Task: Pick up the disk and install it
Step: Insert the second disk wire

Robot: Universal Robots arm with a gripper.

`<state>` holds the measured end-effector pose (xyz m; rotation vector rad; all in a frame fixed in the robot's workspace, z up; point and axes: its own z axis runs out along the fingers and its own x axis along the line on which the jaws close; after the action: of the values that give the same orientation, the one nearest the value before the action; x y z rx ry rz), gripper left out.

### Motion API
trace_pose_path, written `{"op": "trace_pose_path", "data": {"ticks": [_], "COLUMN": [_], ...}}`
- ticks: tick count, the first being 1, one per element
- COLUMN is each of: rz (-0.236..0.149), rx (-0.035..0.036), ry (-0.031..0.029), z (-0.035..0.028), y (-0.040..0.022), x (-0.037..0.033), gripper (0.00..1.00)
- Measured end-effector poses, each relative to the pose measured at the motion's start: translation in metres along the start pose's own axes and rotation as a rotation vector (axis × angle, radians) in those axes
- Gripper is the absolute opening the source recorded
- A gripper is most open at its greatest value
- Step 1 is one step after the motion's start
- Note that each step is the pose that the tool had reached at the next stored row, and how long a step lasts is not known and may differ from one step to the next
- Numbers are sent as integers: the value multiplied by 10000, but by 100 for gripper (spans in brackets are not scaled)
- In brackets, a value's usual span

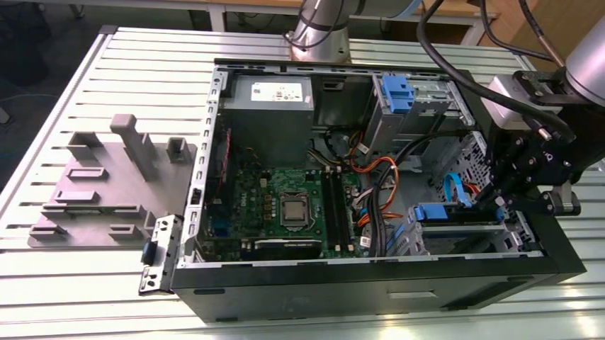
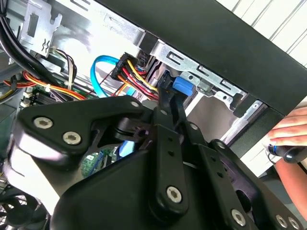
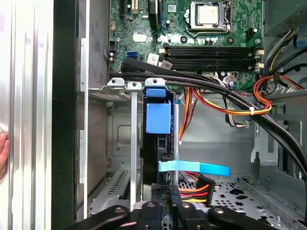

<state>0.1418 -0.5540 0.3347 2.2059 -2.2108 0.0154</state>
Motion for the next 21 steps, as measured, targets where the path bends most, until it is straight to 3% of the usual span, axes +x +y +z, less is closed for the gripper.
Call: {"op": "trace_pose_path", "data": {"ticks": [1,13,17,21], "rz": [0,0,0,-1], "rx": [0,0,6,6], "ry": [0,-3,-1,-1], "z": [0,-26,-26,-25], "y": [0,2,52,60], "x": [0,-9,-15,-16], "gripper": [16,16,16,16]}}
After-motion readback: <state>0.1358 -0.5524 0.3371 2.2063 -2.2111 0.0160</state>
